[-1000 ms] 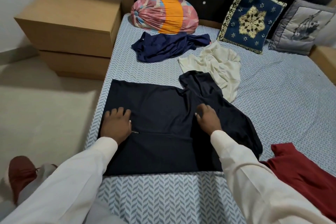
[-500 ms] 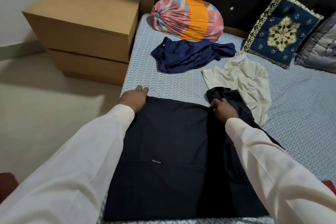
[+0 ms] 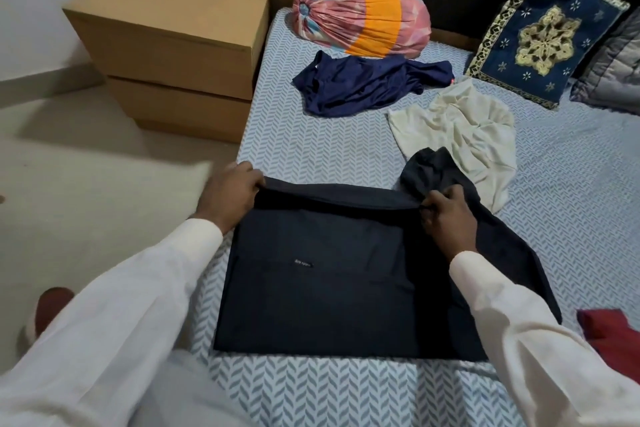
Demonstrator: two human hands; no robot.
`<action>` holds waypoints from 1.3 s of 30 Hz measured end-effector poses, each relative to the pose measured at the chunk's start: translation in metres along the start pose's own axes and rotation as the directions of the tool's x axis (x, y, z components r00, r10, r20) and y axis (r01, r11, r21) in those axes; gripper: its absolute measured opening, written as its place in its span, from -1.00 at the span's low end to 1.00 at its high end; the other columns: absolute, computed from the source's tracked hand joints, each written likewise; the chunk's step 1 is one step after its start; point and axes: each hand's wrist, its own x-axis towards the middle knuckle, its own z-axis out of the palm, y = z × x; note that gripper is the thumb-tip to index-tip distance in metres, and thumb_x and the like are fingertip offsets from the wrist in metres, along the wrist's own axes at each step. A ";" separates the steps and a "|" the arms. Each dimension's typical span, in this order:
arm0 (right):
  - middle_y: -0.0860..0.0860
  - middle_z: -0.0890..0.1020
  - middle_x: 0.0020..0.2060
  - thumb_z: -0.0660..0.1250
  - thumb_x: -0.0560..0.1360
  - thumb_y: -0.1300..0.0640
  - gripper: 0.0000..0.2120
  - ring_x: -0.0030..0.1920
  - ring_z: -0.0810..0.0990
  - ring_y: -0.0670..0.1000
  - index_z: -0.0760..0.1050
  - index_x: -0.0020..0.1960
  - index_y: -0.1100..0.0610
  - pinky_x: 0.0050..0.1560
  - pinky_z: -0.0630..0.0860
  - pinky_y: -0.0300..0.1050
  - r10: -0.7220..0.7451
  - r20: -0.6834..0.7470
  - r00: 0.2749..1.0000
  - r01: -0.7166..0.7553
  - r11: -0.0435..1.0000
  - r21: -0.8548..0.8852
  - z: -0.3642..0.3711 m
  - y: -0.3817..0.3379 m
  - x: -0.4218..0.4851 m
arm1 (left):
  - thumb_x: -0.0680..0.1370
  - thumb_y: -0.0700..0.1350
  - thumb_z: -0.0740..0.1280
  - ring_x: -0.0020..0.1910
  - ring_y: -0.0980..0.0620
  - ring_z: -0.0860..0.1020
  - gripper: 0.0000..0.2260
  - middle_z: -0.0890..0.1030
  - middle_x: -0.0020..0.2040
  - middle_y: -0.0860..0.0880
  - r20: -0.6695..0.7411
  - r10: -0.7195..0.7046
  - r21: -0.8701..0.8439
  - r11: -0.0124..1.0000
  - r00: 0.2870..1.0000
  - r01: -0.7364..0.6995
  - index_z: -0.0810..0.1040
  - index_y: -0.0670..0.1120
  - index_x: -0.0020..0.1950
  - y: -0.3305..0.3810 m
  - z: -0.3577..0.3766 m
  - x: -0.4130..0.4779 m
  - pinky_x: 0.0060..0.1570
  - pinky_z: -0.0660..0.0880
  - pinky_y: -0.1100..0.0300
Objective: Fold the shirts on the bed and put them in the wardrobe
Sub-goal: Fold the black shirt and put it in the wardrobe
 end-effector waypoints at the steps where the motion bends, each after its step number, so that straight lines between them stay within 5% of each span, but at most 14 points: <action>1: -0.02 0.36 -0.01 0.43 0.43 0.13 -0.90 -0.14 0.53 0.09 0.56 -0.08 0.02 -0.30 0.48 -0.06 -0.001 0.014 1.000 0.001 1.000 -0.003 -0.002 0.002 -0.013 | 0.52 -0.18 0.35 0.05 -0.06 0.48 -0.86 0.57 -0.04 0.03 -0.017 0.013 0.006 1.000 1.000 -0.013 0.64 0.02 0.00 0.000 -0.001 -0.015 -0.19 0.49 0.06; 16: -0.03 0.36 -0.06 0.42 0.37 0.07 -0.86 0.00 0.52 0.10 0.51 -0.09 0.01 -0.26 0.42 -0.10 0.006 0.169 0.986 -0.012 0.999 0.033 0.002 0.019 -0.108 | 0.25 -0.22 0.50 -0.20 -0.13 0.52 -0.84 0.58 -0.28 0.03 0.050 0.013 0.293 0.956 0.999 -0.027 0.66 0.01 -0.26 0.031 0.005 -0.120 -0.20 0.43 0.08; 19: -0.01 0.40 -0.05 0.42 0.36 0.03 -0.81 0.03 0.49 0.11 0.48 -0.08 0.03 -0.18 0.46 -0.07 0.029 0.097 0.995 -0.036 0.996 0.078 -0.002 0.018 -0.105 | 0.26 -0.12 0.42 -0.07 -0.15 0.50 -0.83 0.59 -0.15 -0.03 0.009 -0.035 0.342 0.939 0.999 0.030 0.61 -0.02 -0.16 0.057 0.007 -0.116 -0.08 0.36 0.01; 21: 0.02 0.43 -0.07 0.43 0.32 0.03 -0.75 0.00 0.49 0.15 0.45 -0.07 0.06 -0.09 0.49 -0.01 0.032 0.005 0.999 -0.032 0.992 0.124 0.000 0.012 -0.100 | 0.29 -0.04 0.29 0.17 -0.19 0.49 -0.61 0.60 0.13 -0.11 0.039 -0.076 0.315 0.947 0.996 0.060 0.62 -0.05 0.09 0.073 0.014 -0.111 0.12 0.33 -0.06; 25: 0.10 0.49 0.01 0.41 0.31 -0.02 -0.63 0.02 0.47 0.21 0.45 0.05 0.09 0.00 0.47 0.08 -0.026 -0.017 1.000 0.026 0.999 -0.028 0.018 -0.010 -0.075 | 0.54 0.14 -0.03 0.59 -0.16 0.01 -0.39 0.12 0.60 -0.14 0.267 -0.034 0.103 0.995 0.963 0.007 0.19 0.03 0.59 0.113 0.040 -0.081 0.52 -0.05 -0.18; 29: 0.12 0.45 0.29 0.33 0.41 0.03 -0.43 0.24 0.42 0.22 0.32 0.40 0.04 0.20 0.36 0.13 0.009 0.242 0.970 0.063 0.955 -0.288 0.034 -0.027 -0.050 | 0.61 0.35 -0.07 0.57 -0.15 -0.31 -0.33 -0.24 0.62 -0.09 0.479 -0.134 0.030 0.990 0.867 0.136 -0.16 0.09 0.63 0.133 0.068 -0.067 0.48 -0.33 -0.22; 32: 0.14 0.55 0.21 0.31 0.42 0.15 -0.41 0.21 0.51 0.22 0.27 0.43 0.04 0.18 0.40 0.11 0.159 0.135 0.978 -0.128 0.969 -0.211 0.023 -0.010 -0.032 | 0.57 0.40 -0.06 0.55 -0.17 -0.36 -0.28 -0.32 0.60 -0.07 0.475 -0.172 0.124 0.984 0.863 0.127 -0.24 0.11 0.61 0.129 0.081 -0.068 0.45 -0.37 -0.28; 34: 0.17 0.60 0.13 0.28 0.40 0.22 -0.46 0.14 0.58 0.24 0.32 0.37 0.06 0.13 0.44 0.06 0.427 0.006 0.904 -0.422 0.891 0.166 -0.001 0.010 -0.031 | 0.55 0.43 -0.06 0.55 -0.17 -0.37 -0.25 -0.32 0.60 -0.05 0.455 -0.175 0.141 0.982 0.873 0.123 -0.26 0.13 0.60 0.126 0.083 -0.071 0.44 -0.38 -0.29; 35: 0.20 0.61 0.12 0.27 0.41 0.23 -0.49 0.14 0.59 0.25 0.33 0.35 0.08 0.13 0.45 0.02 0.601 -0.017 0.799 -0.543 0.733 0.409 -0.014 0.024 -0.037 | 0.54 0.44 -0.06 0.55 -0.17 -0.37 -0.25 -0.32 0.60 -0.05 0.447 -0.169 0.141 0.983 0.878 0.117 -0.26 0.13 0.60 0.127 0.085 -0.071 0.44 -0.38 -0.29; 37: 0.21 0.61 0.13 0.28 0.45 0.23 -0.52 0.15 0.60 0.20 0.34 0.36 0.13 0.14 0.44 -0.07 0.847 0.007 0.532 -0.563 0.347 0.750 -0.034 0.043 -0.060 | 0.53 0.45 -0.08 0.55 -0.18 -0.37 -0.24 -0.32 0.60 -0.06 0.430 -0.165 0.160 0.982 0.888 0.105 -0.26 0.13 0.60 0.127 0.088 -0.072 0.44 -0.37 -0.30; 39: 0.14 0.56 0.05 0.28 0.46 0.24 -0.52 0.08 0.58 0.13 0.34 0.38 0.16 0.13 0.44 -0.10 0.934 0.026 0.357 -0.465 0.154 0.872 -0.040 0.057 -0.091 | 0.53 0.45 -0.09 0.55 -0.18 -0.36 -0.23 -0.31 0.60 -0.06 0.416 -0.169 0.176 0.979 0.894 0.103 -0.26 0.12 0.60 0.126 0.090 -0.073 0.44 -0.36 -0.31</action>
